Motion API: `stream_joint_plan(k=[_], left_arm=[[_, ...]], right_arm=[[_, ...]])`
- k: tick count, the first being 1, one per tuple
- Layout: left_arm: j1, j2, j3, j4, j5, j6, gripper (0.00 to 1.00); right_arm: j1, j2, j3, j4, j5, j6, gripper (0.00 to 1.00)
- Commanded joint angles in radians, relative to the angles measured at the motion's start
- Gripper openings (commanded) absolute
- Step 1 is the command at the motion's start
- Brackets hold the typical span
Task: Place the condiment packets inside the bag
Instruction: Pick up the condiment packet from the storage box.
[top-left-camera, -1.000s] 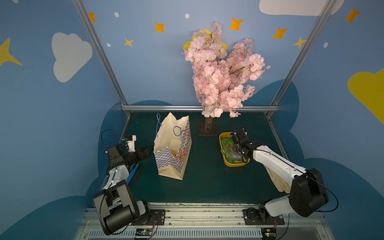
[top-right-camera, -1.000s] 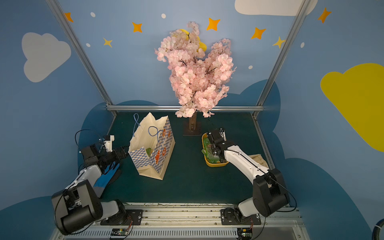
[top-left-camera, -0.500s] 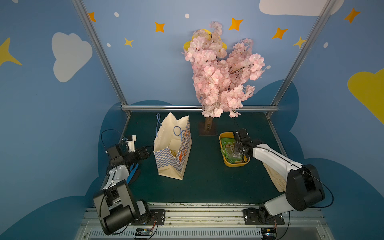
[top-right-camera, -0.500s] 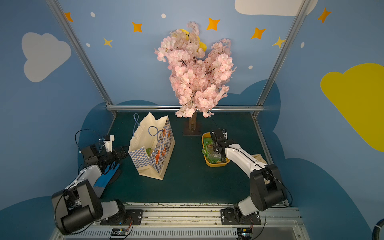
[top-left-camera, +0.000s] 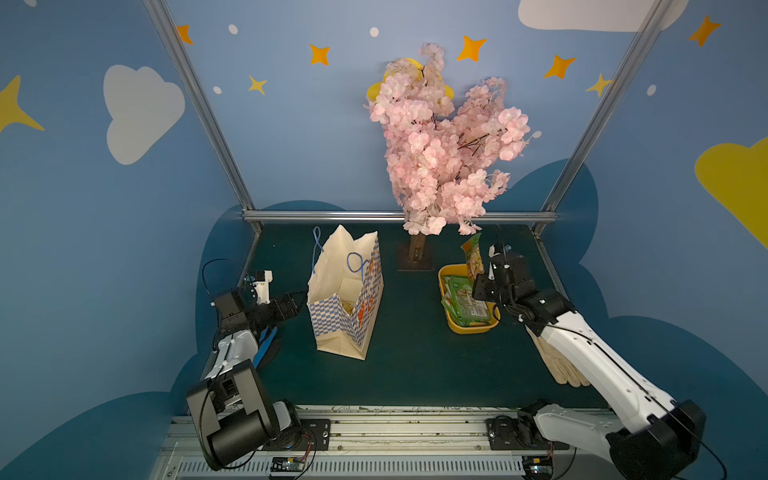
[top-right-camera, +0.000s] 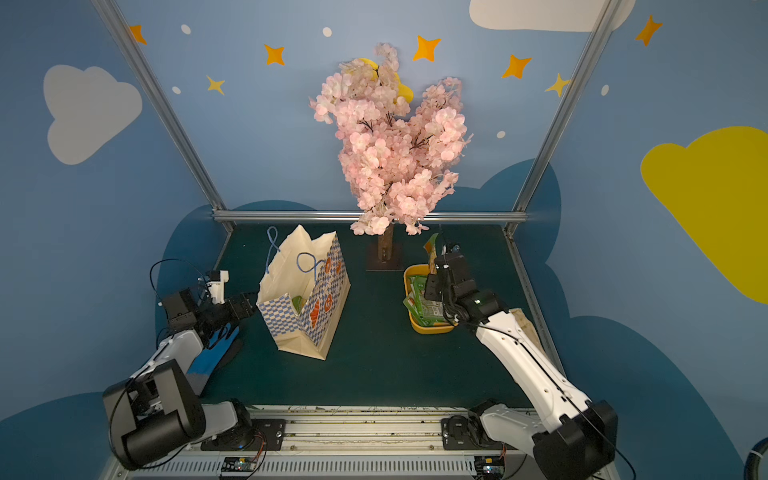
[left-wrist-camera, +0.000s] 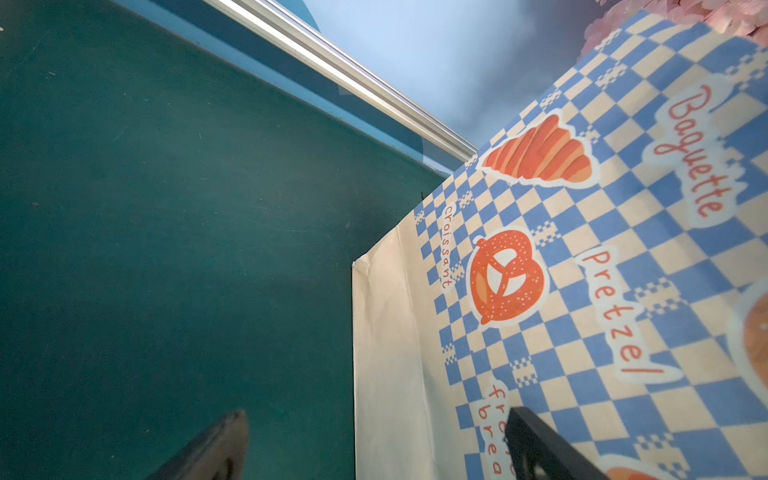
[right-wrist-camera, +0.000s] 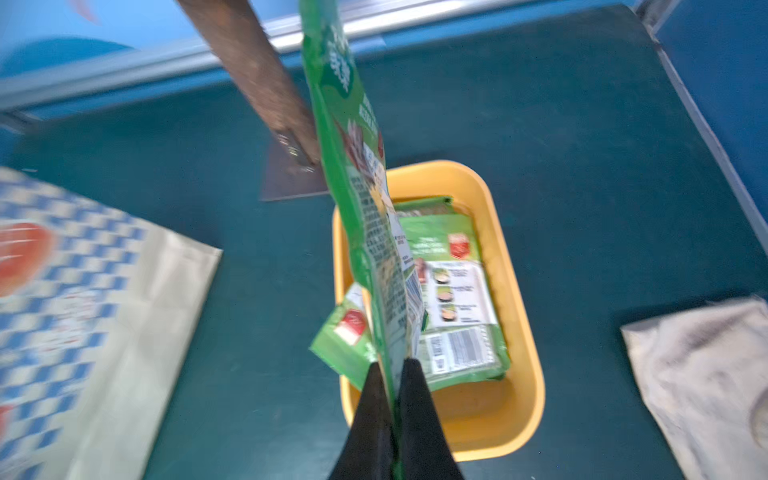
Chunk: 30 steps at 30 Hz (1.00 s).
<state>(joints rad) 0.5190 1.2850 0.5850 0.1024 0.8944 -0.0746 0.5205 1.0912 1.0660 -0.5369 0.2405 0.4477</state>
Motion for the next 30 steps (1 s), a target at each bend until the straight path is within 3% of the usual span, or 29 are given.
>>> stream_joint_plan(k=[1, 7, 13, 22, 30], left_arm=[[0.006, 0.001, 0.013, -0.007, 0.015, 0.009, 1.00], [0.007, 0.000, 0.013, -0.007, 0.018, 0.007, 1.00], [0.008, -0.007, 0.013, -0.007, 0.018, 0.006, 1.00], [0.010, -0.007, 0.012, -0.003, 0.020, 0.002, 1.00], [0.013, -0.003, 0.012, 0.003, 0.026, 0.000, 1.00]], right_arm=[[0.042, -0.098, 0.010, 0.021, -0.136, -0.023, 0.00], [0.147, -0.223, 0.023, 0.044, -0.239, -0.060, 0.00], [0.272, -0.221, 0.067, 0.045, -0.284, -0.075, 0.00], [0.537, -0.008, 0.253, 0.058, -0.170, -0.122, 0.00], [0.644, 0.232, 0.474, 0.151, -0.064, -0.025, 0.00]])
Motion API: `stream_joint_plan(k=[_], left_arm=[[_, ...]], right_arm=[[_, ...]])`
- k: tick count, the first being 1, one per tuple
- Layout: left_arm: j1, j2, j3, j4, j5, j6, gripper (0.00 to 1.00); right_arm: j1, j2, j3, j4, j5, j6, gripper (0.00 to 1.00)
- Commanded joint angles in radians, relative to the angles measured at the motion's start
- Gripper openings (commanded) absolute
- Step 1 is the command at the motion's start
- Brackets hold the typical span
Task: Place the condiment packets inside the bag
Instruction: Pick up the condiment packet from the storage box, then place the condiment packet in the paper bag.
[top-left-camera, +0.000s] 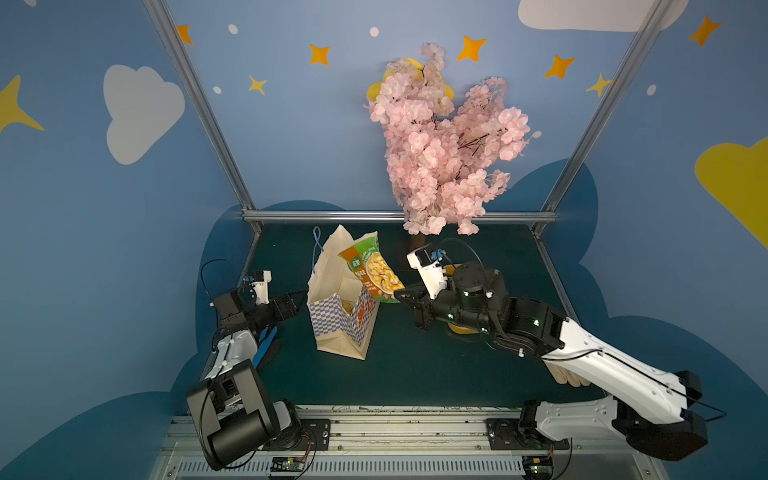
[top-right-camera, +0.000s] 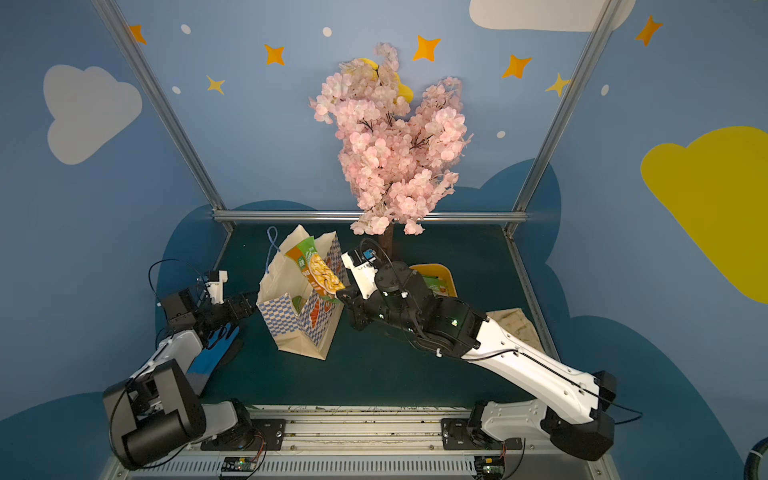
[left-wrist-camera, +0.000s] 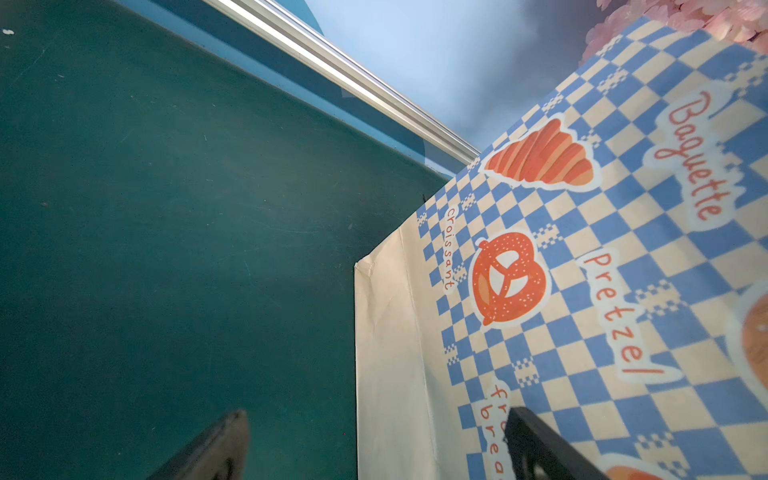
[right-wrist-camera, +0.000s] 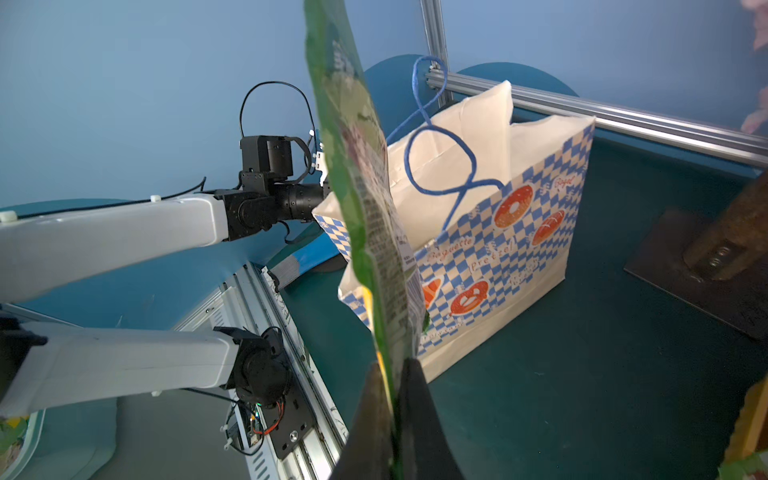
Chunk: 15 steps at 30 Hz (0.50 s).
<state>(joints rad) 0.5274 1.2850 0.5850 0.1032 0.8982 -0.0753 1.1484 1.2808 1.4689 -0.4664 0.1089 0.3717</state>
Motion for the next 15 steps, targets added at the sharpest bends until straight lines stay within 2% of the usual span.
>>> stream_joint_plan(k=[1, 10, 15], left_arm=[[0.005, -0.003, 0.012, 0.003, 0.023, 0.000, 1.00], [0.008, -0.004, 0.011, 0.004, 0.034, -0.003, 1.00], [0.009, -0.008, 0.010, 0.009, 0.036, -0.004, 1.00]], right_arm=[[0.023, 0.061, 0.087, 0.091, 0.085, 0.070, 0.00], [0.062, 0.289, 0.313, 0.087, 0.219, 0.118, 0.00], [0.063, 0.352, 0.345, 0.081, 0.273, 0.154, 0.00]])
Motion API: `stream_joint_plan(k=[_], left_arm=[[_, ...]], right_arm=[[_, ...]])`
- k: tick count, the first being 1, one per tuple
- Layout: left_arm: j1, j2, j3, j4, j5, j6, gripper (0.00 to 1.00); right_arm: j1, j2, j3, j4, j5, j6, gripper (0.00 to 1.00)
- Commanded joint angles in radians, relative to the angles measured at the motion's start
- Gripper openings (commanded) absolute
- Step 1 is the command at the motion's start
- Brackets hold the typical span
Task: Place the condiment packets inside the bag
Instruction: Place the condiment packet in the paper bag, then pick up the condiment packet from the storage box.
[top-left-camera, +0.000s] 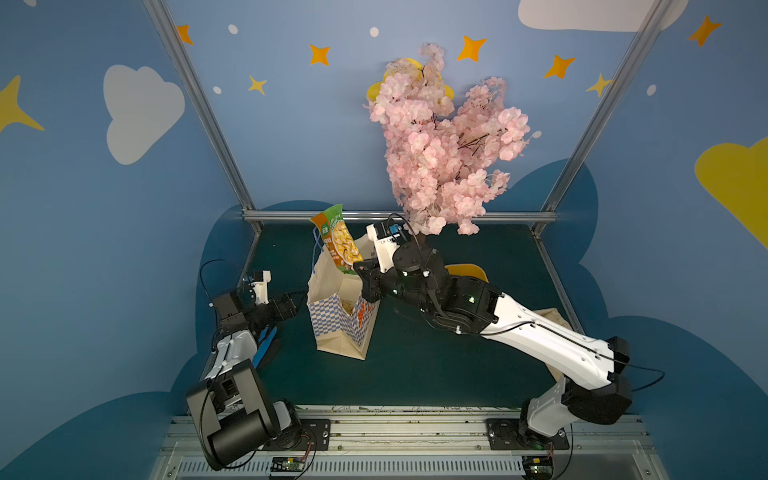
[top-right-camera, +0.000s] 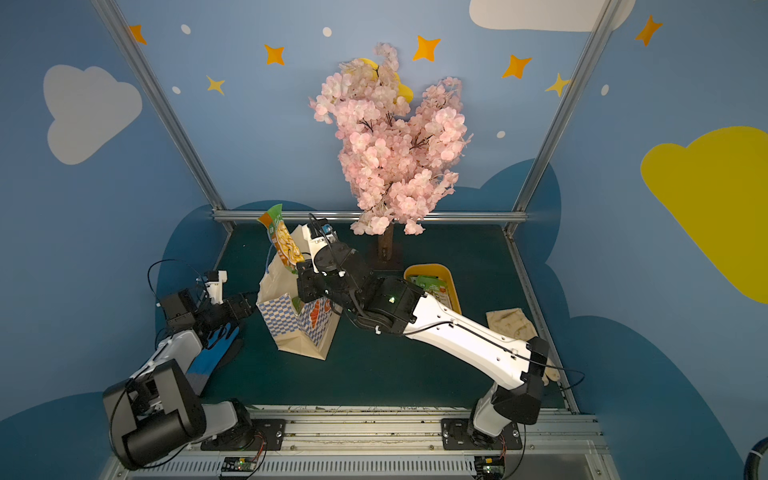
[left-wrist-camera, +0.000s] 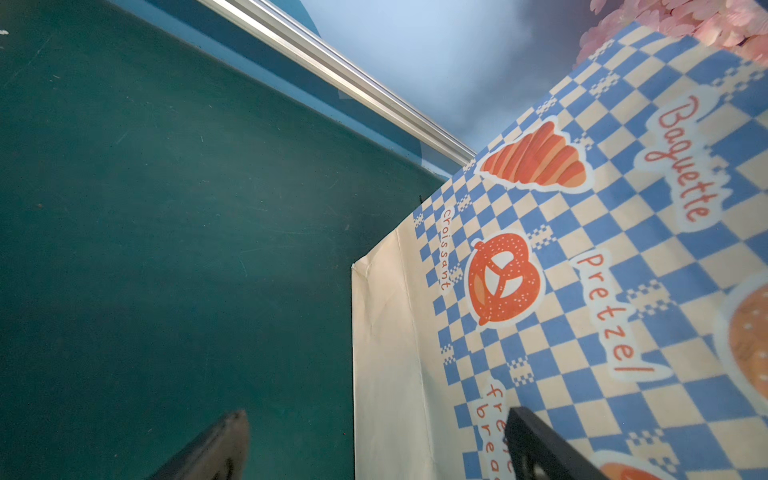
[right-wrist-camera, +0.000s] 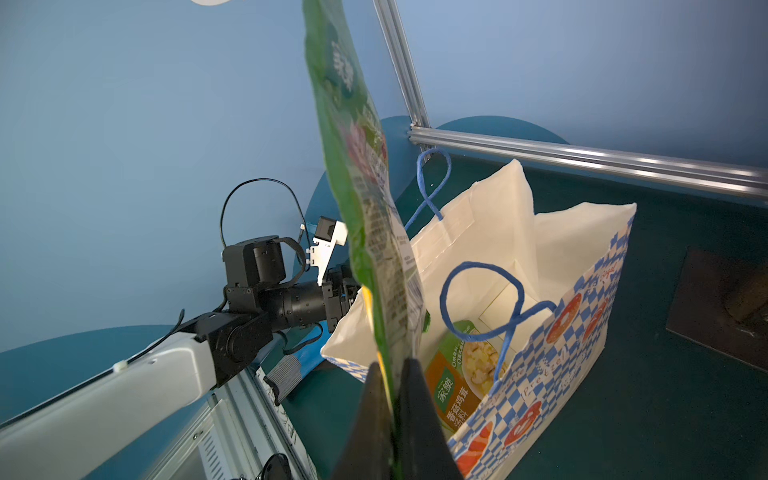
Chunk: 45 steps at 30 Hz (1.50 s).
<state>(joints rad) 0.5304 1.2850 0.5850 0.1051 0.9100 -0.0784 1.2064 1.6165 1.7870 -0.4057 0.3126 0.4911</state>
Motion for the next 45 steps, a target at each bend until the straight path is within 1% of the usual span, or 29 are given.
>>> stream_joint_plan(k=[1, 6, 9, 10, 12, 13, 14, 17, 21, 24, 27, 30, 33, 38, 41, 45], left_arm=[[0.006, -0.007, 0.010, 0.007, 0.027, -0.001, 1.00], [0.007, -0.007, 0.009, 0.009, 0.030, -0.002, 1.00], [0.008, -0.006, 0.009, 0.010, 0.030, -0.002, 1.00], [0.008, -0.007, 0.009, 0.010, 0.030, -0.003, 1.00], [0.008, -0.007, 0.009, 0.010, 0.029, -0.003, 1.00], [0.008, -0.007, 0.009, 0.010, 0.029, -0.003, 1.00], [0.008, -0.008, 0.009, 0.009, 0.029, -0.003, 1.00], [0.008, -0.009, 0.008, 0.010, 0.028, -0.003, 1.00], [0.008, -0.007, 0.007, 0.013, 0.027, -0.002, 1.00], [0.008, -0.007, 0.007, 0.012, 0.026, -0.002, 1.00], [0.008, -0.010, 0.007, 0.012, 0.028, -0.002, 1.00], [0.008, -0.011, 0.006, 0.011, 0.029, -0.002, 1.00], [0.008, -0.010, 0.008, 0.012, 0.030, -0.004, 1.00], [0.008, -0.007, 0.007, 0.011, 0.029, -0.004, 1.00], [0.008, -0.006, 0.007, 0.011, 0.027, -0.004, 1.00], [0.008, -0.005, 0.008, 0.009, 0.024, -0.003, 1.00]], right_arm=[[0.005, 0.021, 0.023, 0.023, 0.077, 0.043, 0.00], [0.008, 0.019, -0.013, 0.024, 0.135, 0.071, 0.00], [0.011, 0.024, -0.015, 0.006, 0.144, 0.077, 0.01], [0.012, 0.027, -0.011, -0.003, 0.143, 0.076, 0.09], [0.015, 0.033, -0.001, -0.017, 0.144, 0.070, 0.33], [0.017, 0.035, 0.005, -0.023, 0.142, 0.063, 0.41], [0.019, 0.036, 0.013, -0.028, 0.140, 0.055, 0.47], [0.022, 0.029, 0.031, -0.047, 0.137, 0.031, 0.54], [0.030, -0.015, 0.022, -0.057, 0.158, -0.011, 0.55], [0.030, -0.072, -0.019, -0.071, 0.192, -0.050, 0.56], [0.024, -0.163, -0.125, -0.058, 0.263, -0.086, 0.58], [-0.004, -0.265, -0.251, -0.091, 0.325, -0.094, 0.59], [-0.072, -0.365, -0.386, -0.123, 0.349, -0.068, 0.60], [-0.240, -0.500, -0.600, -0.139, 0.337, -0.036, 0.63], [-0.333, -0.516, -0.682, -0.132, 0.345, -0.032, 0.66], [-0.412, -0.457, -0.732, -0.121, 0.372, -0.046, 0.70]])
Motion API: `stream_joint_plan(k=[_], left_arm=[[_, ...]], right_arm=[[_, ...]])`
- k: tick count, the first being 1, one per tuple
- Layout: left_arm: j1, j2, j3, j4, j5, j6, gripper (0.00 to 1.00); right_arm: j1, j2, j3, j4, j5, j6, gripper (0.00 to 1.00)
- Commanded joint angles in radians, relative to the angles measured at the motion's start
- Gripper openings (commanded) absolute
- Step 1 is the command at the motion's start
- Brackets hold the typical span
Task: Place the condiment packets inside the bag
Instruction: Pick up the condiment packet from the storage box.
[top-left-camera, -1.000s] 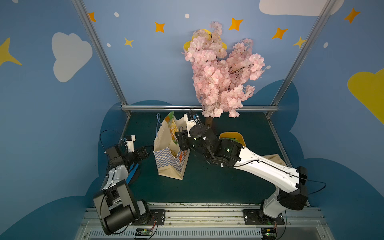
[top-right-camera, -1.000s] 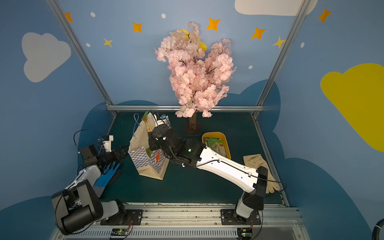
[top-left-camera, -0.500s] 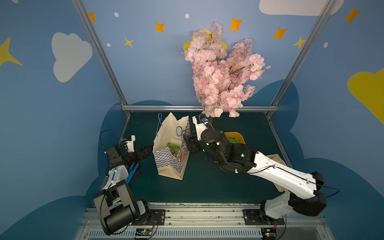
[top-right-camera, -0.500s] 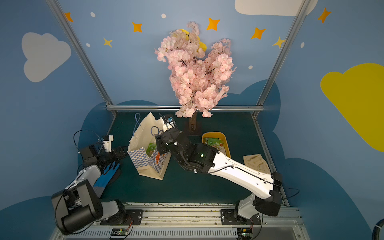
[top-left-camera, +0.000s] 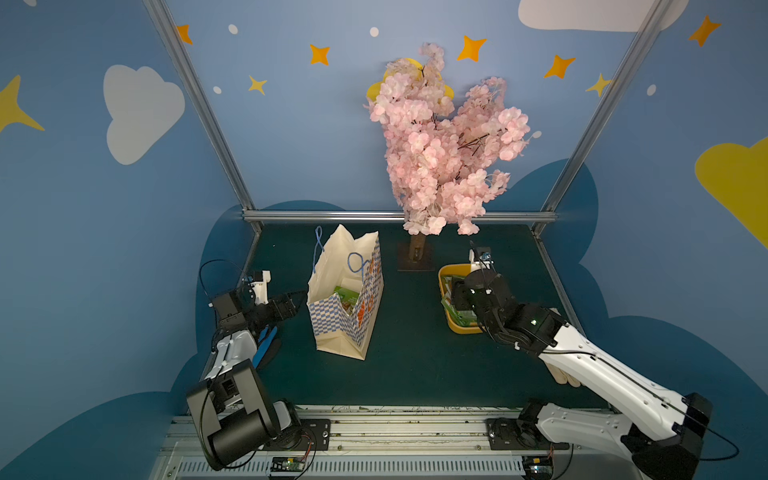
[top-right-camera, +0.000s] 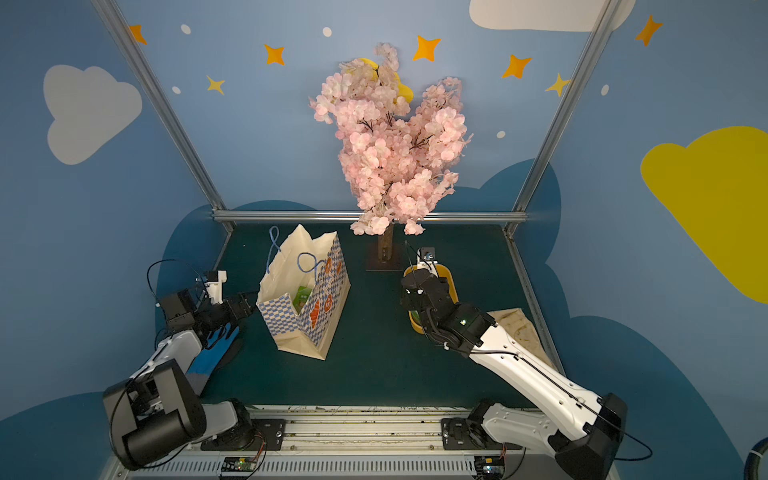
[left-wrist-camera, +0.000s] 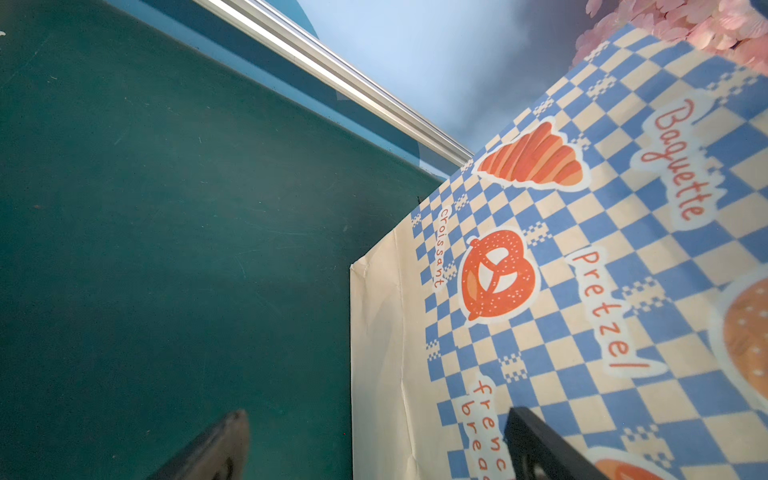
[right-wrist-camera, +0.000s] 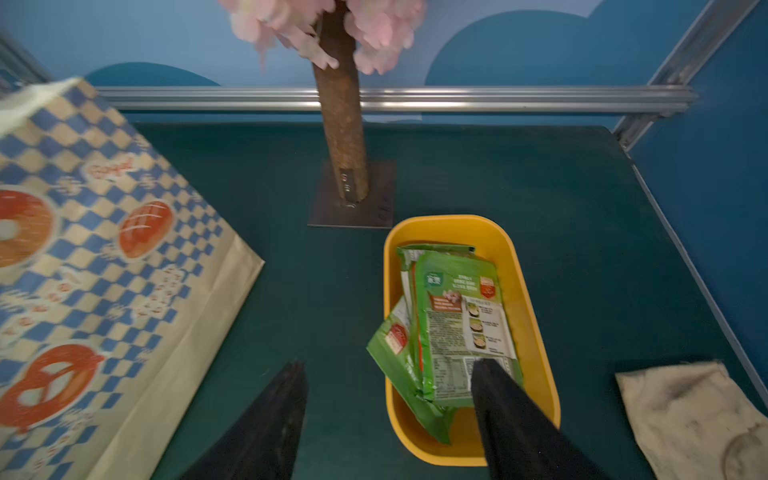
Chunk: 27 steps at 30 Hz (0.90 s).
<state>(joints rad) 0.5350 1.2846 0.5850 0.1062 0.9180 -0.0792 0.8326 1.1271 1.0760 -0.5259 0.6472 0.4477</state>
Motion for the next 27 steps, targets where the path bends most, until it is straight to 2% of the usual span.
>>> stream_joint_plan(k=[1, 5, 11, 20, 27], left_arm=[[0.003, -0.007, 0.009, 0.007, 0.016, -0.001, 1.00], [0.003, -0.005, 0.009, 0.007, 0.017, 0.000, 1.00], [0.003, -0.003, 0.009, 0.007, 0.020, 0.000, 1.00], [0.003, -0.004, 0.009, 0.009, 0.020, 0.000, 1.00], [0.003, -0.002, 0.009, 0.010, 0.027, 0.001, 1.00]], right_arm=[[-0.048, 0.056, -0.028, -0.001, 0.049, 0.000, 0.71], [-0.086, 0.153, -0.028, -0.019, 0.068, 0.030, 0.74], [-0.135, 0.288, -0.004, -0.027, 0.004, 0.023, 0.74], [-0.170, 0.499, 0.072, -0.026, -0.016, -0.021, 0.69], [-0.191, 0.576, 0.088, -0.026, -0.015, -0.018, 0.61]])
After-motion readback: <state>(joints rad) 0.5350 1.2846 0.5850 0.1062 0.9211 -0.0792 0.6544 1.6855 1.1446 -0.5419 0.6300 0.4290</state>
